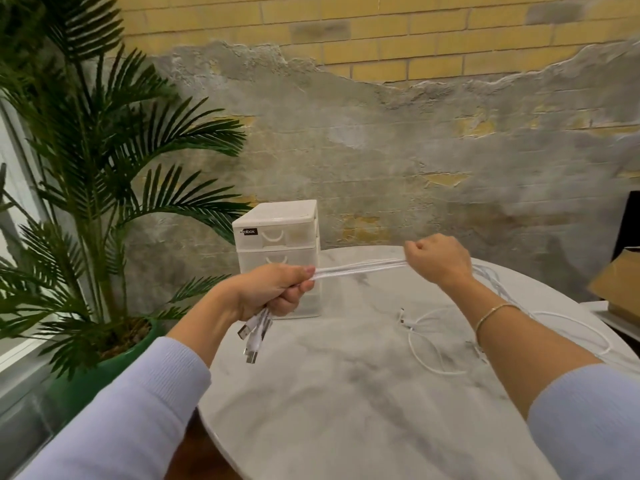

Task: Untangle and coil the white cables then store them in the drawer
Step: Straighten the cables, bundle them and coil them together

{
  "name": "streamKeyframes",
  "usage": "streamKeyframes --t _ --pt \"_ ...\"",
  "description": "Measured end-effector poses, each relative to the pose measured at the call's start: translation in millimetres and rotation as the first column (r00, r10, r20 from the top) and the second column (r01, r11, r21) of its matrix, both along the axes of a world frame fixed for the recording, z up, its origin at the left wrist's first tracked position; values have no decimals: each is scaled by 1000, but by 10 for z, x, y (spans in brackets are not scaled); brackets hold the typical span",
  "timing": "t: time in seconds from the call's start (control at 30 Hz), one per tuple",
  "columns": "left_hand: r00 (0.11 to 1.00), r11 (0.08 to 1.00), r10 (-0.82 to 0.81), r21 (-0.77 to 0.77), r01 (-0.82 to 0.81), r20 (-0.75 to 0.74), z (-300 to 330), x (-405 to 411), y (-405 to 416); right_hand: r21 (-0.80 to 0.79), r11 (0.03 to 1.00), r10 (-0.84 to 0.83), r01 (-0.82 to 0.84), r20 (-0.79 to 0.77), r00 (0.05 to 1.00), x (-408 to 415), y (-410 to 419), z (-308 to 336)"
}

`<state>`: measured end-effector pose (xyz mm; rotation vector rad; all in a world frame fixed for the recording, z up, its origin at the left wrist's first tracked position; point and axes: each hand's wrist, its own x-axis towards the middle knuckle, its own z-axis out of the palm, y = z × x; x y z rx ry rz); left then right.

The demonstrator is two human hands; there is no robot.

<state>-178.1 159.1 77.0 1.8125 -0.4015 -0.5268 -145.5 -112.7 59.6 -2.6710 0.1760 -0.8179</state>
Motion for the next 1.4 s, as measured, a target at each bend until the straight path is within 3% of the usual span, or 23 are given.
streamKeyframes --t 0.23,0.37,0.57,0.73,0.97,1.07,1.17,1.3,1.4 --pt "975 981 195 -24 -193 105 18 82 312 -211 946 -257 246 -28 966 31 -589 19" --pt "952 961 273 -74 -265 138 23 154 298 -228 907 -357 354 26 934 86 -653 115" --pt "859 851 509 -181 -492 56 8 283 451 -264 890 -377 370 29 926 193 -742 166" --pt "775 772 629 -156 -616 57 -39 329 536 -302 870 -405 391 16 914 244 -850 82" --pt "819 811 573 -163 -561 31 -33 334 412 -130 925 -379 357 -260 888 169 -736 -154" --pt "860 855 508 -152 -496 50 6 290 328 -113 955 -294 273 -287 912 157 -533 -109" --pt "912 913 402 -112 -393 78 44 237 139 5 1000 22 -22 -101 995 134 -65 64" --pt "952 956 291 -62 -286 97 83 171 -149 76 913 399 -402 53 916 -47 731 254" --pt "968 973 228 -67 -222 105 103 135 -265 78 845 529 -530 33 848 -114 1049 212"
